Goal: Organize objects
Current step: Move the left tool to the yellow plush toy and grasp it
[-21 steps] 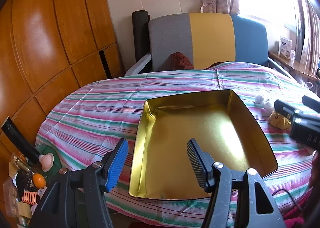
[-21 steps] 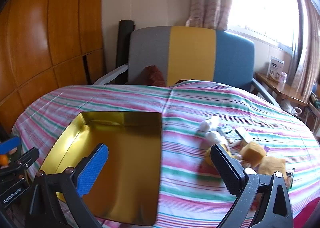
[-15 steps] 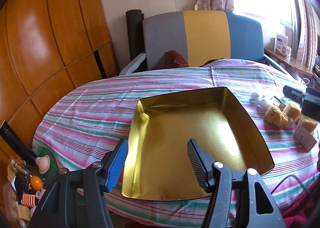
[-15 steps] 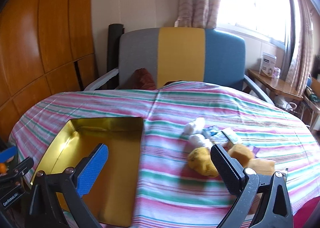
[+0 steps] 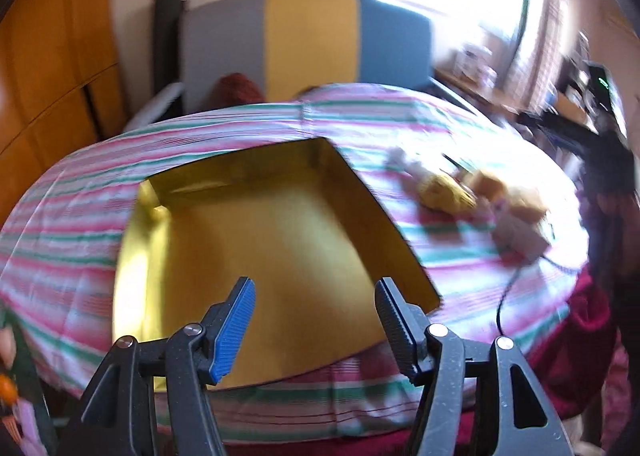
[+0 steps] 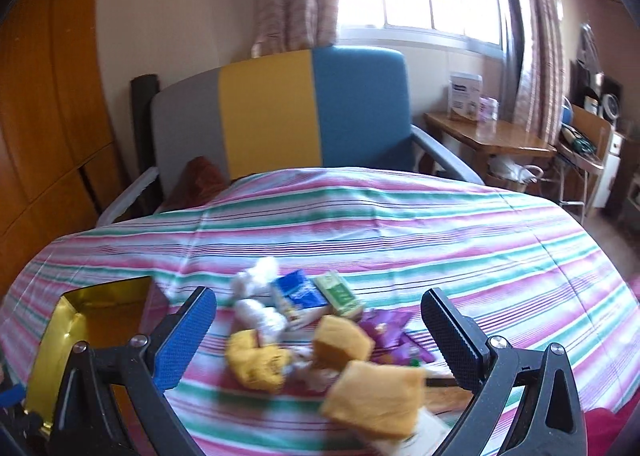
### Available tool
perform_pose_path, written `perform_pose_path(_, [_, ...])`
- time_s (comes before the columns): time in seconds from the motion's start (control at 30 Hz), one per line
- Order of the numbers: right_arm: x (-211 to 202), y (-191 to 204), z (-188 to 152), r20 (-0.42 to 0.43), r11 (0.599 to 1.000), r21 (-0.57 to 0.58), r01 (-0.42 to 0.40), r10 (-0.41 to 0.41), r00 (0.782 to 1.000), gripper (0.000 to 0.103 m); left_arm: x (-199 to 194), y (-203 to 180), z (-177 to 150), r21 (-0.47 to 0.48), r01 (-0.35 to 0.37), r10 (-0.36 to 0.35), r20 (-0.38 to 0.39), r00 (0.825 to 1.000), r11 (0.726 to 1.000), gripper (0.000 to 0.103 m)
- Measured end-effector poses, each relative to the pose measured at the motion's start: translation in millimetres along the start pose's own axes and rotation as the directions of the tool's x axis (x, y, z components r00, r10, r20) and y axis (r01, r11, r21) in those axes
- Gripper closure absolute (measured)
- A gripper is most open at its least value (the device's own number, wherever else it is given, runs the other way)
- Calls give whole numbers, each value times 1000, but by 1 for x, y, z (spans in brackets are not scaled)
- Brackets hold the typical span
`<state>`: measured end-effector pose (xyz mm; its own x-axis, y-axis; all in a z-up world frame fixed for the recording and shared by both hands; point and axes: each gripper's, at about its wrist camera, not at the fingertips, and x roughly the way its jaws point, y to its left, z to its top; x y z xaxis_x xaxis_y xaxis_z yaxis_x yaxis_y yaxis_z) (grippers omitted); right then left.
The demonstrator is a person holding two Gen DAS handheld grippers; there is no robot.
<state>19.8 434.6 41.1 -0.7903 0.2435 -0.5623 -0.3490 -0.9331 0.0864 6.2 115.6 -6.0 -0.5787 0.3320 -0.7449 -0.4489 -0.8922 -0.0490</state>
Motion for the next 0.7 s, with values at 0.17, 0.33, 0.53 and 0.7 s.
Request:
perform_pose_path(0.17, [25, -52, -5, -40, 995, 97, 17, -13, 999, 0, 10, -19, 27, 20, 111, -111, -17, 994, 994, 40])
perform_pose_path(0.33, [34, -79, -11, -75, 970, 243, -3, 22, 997, 0, 43, -49, 65, 46, 164, -158, -106, 982, 985, 37])
perform_pose_path(0.53, [28, -87, -10, -45, 955, 293, -38, 54, 998, 0, 91, -97, 96, 80, 250, -230, -200, 952, 965, 38])
perform_pose_path(0.7, [30, -93, -10, -49, 944, 324, -62, 82, 995, 0, 147, -127, 113, 79, 236, -207, -274, 939, 968, 38])
